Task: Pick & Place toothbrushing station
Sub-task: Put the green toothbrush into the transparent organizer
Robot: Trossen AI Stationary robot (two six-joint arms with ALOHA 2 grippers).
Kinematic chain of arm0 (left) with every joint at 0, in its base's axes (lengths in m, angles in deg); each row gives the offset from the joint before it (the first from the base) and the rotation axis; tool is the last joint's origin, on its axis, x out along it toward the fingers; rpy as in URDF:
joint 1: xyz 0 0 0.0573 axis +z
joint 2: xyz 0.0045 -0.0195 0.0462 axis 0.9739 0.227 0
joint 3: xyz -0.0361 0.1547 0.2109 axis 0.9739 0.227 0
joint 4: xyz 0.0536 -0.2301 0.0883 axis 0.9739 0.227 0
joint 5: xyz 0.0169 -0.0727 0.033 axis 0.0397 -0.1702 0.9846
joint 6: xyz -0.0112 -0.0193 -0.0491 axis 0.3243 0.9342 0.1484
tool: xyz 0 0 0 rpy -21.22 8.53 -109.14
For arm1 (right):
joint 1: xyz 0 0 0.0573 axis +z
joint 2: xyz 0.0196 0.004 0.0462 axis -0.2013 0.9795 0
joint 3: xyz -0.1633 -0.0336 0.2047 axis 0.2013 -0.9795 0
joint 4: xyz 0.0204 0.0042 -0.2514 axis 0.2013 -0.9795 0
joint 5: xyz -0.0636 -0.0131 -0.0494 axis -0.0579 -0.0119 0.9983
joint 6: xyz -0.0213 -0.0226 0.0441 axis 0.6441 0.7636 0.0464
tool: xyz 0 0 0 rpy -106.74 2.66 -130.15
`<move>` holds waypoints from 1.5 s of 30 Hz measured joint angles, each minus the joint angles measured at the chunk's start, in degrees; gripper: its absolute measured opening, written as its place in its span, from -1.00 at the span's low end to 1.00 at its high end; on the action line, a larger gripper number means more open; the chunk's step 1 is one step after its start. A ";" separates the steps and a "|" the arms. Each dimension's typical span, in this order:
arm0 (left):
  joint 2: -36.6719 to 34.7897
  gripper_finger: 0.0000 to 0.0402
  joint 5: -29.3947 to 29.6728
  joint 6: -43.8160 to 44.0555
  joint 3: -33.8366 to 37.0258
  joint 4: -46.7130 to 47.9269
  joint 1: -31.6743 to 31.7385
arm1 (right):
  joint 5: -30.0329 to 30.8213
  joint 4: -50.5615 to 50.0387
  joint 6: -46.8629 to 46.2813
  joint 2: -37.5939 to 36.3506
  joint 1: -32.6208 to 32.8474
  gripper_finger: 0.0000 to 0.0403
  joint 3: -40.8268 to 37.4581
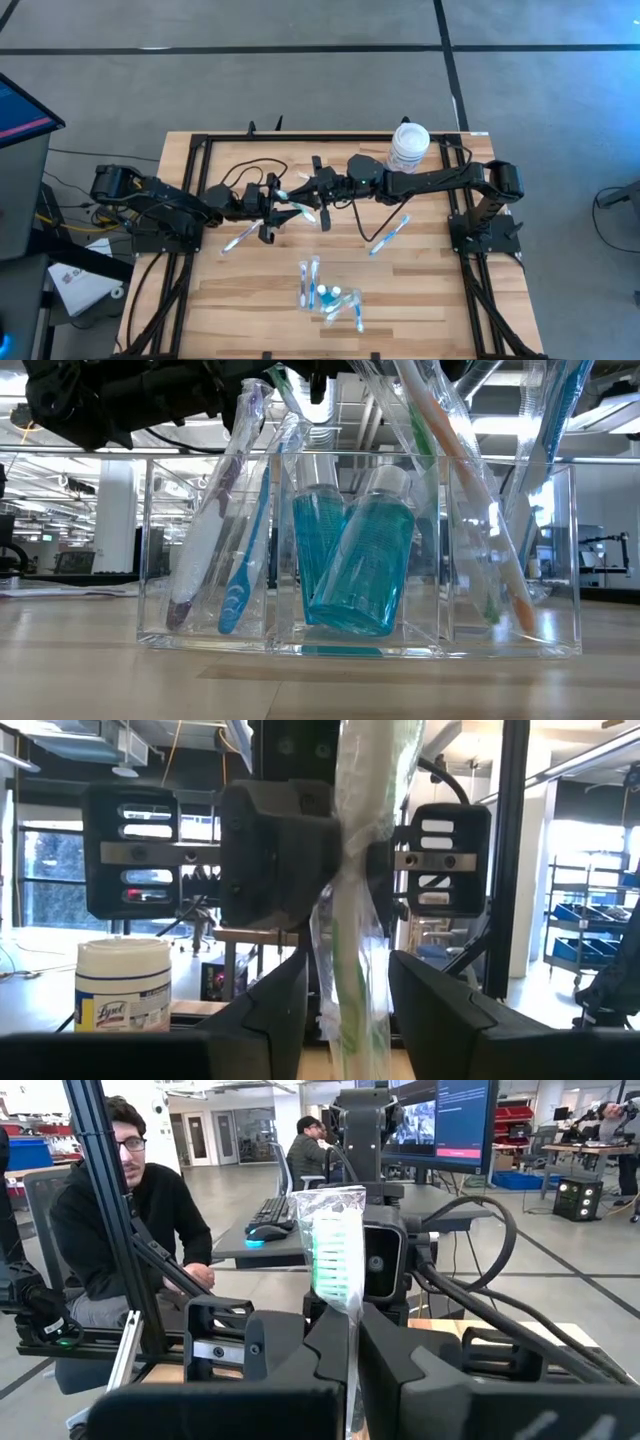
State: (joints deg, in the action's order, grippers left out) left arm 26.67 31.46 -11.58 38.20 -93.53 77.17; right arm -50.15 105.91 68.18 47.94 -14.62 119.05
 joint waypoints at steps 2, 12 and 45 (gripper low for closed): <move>0.00 -0.39 0.00 0.00 0.00 0.31 0.00 | -0.01 -0.01 0.00 0.00 0.00 -1.00 0.00; 0.00 -0.92 0.01 0.70 0.00 0.67 -0.02 | 0.01 -0.46 0.18 -0.02 0.00 -0.96 0.00; -5.99 -0.93 -5.67 12.93 4.90 8.88 -2.30 | 0.47 -37.45 0.15 -15.62 -1.46 -0.57 0.02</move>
State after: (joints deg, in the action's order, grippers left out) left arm 20.68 25.79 1.35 43.10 -84.66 74.87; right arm -49.68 68.46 68.33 32.31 -16.08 119.07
